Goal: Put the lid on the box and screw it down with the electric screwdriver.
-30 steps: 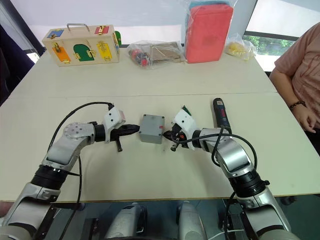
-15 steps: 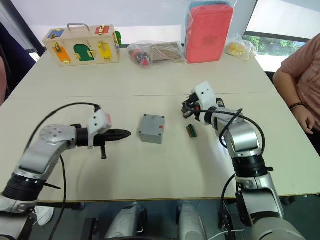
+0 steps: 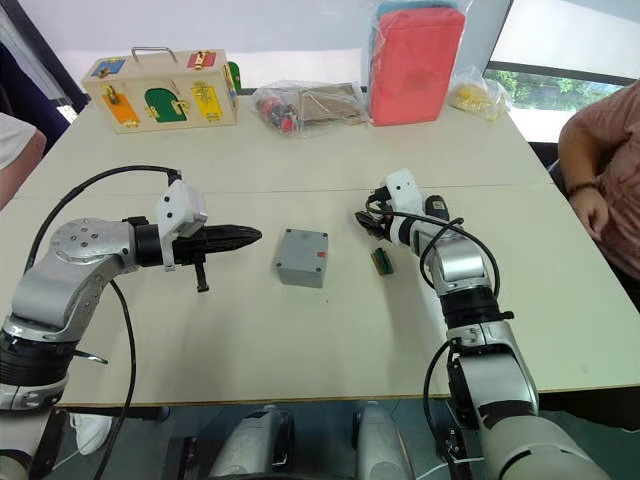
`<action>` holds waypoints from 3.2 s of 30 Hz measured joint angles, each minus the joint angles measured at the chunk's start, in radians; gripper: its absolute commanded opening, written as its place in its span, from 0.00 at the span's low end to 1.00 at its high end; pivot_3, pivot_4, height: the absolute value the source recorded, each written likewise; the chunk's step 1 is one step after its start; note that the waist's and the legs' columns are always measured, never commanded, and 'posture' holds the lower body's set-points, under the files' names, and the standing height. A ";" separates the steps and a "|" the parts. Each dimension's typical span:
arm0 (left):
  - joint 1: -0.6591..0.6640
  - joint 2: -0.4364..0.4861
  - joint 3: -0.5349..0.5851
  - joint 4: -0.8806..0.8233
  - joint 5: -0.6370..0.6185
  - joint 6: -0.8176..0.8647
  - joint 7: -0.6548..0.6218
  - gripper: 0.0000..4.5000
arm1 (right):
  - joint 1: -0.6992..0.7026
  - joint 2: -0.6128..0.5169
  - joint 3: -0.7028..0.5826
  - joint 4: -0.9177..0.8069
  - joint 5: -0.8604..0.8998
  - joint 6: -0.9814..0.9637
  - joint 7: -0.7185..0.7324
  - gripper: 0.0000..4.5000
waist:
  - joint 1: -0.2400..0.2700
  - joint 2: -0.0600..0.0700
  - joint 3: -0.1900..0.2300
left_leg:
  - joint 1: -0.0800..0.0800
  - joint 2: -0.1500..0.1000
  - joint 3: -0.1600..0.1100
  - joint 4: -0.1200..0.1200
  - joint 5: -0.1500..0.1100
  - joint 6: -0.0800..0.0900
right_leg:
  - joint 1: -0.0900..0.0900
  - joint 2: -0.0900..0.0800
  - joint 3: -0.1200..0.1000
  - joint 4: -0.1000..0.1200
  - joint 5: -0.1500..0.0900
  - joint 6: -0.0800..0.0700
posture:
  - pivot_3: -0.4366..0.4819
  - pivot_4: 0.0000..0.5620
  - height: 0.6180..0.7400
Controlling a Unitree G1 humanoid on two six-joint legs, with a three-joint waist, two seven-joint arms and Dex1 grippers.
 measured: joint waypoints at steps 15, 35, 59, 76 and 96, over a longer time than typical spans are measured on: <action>0.006 0.000 -0.001 -0.022 -0.009 0.010 0.022 0.00 | -0.027 0.007 0.000 0.095 -0.016 -0.044 0.011 0.36 | 0.000 0.000 0.000 | 0.000 0.000 0.000 0.000 0.000 0.000 | 0.000 0.000 0.000 0.000 0.000 0.000 | 0.48 0.27 0.92; 0.005 -0.006 -0.012 -0.022 -0.017 0.014 0.026 0.00 | -0.028 0.003 -0.004 0.040 -0.007 0.016 0.027 0.01 | 0.001 0.000 0.000 | 0.000 0.000 0.000 0.000 0.000 0.000 | 0.000 0.000 0.000 0.000 0.000 0.000 | 0.48 0.27 0.92; 0.005 -0.021 -0.014 -0.022 -0.017 0.014 0.035 0.00 | -0.027 0.002 0.001 0.040 -0.028 0.004 0.045 0.52 | 0.001 0.000 0.000 | 0.000 0.000 0.000 0.000 0.000 0.000 | 0.000 0.000 0.000 0.000 0.000 0.000 | 0.48 0.27 0.92; 0.005 -0.028 -0.015 -0.022 -0.017 0.014 0.036 0.00 | -0.027 0.002 0.001 0.060 -0.037 -0.006 0.037 0.29 | 0.000 0.000 0.000 | 0.000 0.000 0.000 0.000 0.000 0.000 | 0.000 0.000 0.000 0.000 0.000 0.000 | 0.48 0.27 0.92; 0.005 -0.030 -0.041 -0.021 -0.017 0.013 0.042 0.00 | -0.027 -0.018 -0.003 -0.026 -0.014 0.024 0.072 0.00 | 0.001 0.000 0.000 | 0.000 0.000 0.000 0.000 0.000 0.000 | 0.000 0.000 0.000 0.000 0.000 0.000 | 0.48 0.27 0.92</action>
